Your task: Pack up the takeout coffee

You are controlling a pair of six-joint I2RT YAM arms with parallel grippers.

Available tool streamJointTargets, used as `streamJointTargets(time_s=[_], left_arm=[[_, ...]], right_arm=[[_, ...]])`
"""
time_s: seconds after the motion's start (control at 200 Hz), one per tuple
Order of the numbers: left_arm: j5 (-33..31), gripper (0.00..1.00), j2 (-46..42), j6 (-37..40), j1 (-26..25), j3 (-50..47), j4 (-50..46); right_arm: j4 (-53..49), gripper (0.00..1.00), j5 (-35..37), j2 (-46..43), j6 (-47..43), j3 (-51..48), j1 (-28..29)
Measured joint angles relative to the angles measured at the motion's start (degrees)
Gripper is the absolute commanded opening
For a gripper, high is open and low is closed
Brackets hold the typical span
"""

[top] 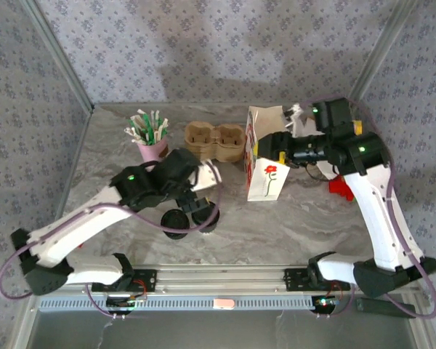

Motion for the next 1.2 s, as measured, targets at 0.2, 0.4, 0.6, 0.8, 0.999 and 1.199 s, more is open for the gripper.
streamJointTargets(time_s=[0.2,0.4,0.6,0.8,0.999,1.199], left_arm=[[-2.3,1.0,-7.2,-20.2,19.4,2.7,-0.2],[-1.5,1.0,-10.9,-37.7,30.3,0.0,-6.7],[-0.7,1.0,-11.2,-45.6,31.1,-5.3,-10.3],[-0.7,1.0,-13.3,-47.6,31.1,-6.4,-10.6],[-1.5,1.0,-15.7,-47.9,31.1,-7.3,-10.5],[-1.8,1.0,-15.9,-47.6,31.1,-7.4,-10.5]], right_arm=[[-9.0,0.63,16.2,10.9,-6.7,6.8,18.4],[-11.8,0.52,24.9,21.8,-5.7,7.9,31.5],[-12.8,0.47,29.1,28.8,1.8,8.2,39.1],[-14.7,0.47,33.2,34.6,8.5,11.6,41.5],[-16.2,0.45,36.4,38.6,13.7,16.7,41.6],[-16.8,0.45,39.4,41.4,17.7,19.2,41.6]])
